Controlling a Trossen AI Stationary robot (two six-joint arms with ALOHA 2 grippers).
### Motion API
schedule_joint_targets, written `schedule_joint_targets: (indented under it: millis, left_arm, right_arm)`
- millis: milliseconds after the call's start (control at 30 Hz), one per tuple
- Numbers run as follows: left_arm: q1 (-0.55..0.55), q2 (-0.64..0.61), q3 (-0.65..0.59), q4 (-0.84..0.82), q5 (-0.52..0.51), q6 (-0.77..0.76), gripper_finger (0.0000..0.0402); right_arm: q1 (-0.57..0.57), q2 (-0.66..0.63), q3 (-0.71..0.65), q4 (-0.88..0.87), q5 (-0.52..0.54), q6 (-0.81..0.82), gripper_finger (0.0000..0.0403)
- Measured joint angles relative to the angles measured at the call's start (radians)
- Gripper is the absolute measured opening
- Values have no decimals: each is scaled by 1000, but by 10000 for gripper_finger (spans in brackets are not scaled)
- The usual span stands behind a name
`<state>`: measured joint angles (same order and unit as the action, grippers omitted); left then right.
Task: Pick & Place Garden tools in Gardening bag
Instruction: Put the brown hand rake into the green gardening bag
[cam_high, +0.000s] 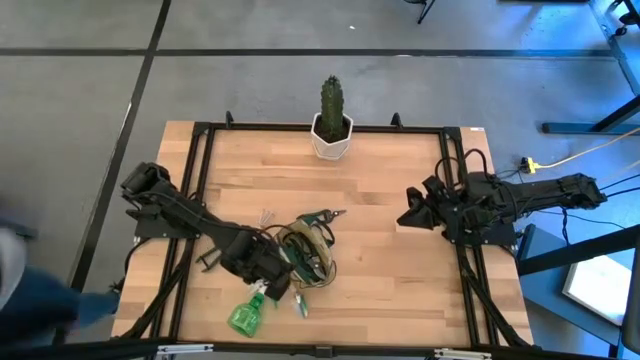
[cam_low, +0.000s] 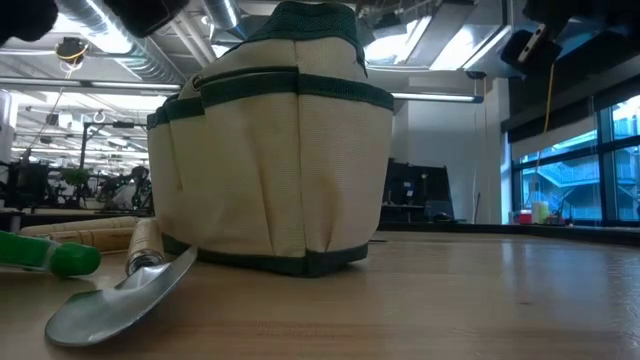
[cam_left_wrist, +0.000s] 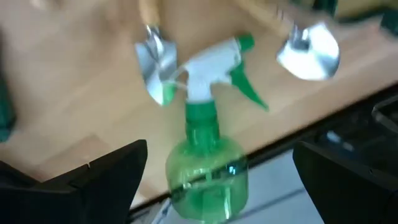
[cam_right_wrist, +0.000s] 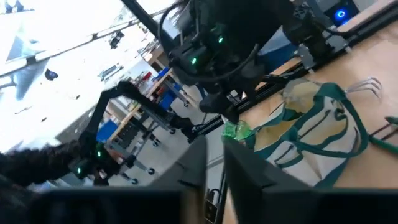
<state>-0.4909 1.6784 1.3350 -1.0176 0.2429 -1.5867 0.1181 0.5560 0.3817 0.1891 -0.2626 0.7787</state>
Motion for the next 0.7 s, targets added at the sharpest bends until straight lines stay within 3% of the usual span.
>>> schedule_joint_targets:
  millis: [200, 333, 500, 700]
  left_arm:
    - [2, 41, 0, 28, 36, 29, 399]
    - [-9, 75, 0, 30, 30, 54, 383]
    - [-28, 131, 0, 65, 96, 80, 359]
    - [-46, 170, 0, 137, 72, 69, 350]
  right_arm:
    - [-14, 0, 1, -32, 16, -1, 195]
    - [-14, 0, 1, -30, 34, -1, 248]
    - [-14, 0, 1, -31, 34, -1, 265]
    - [-14, 0, 1, -35, 14, -1, 257]
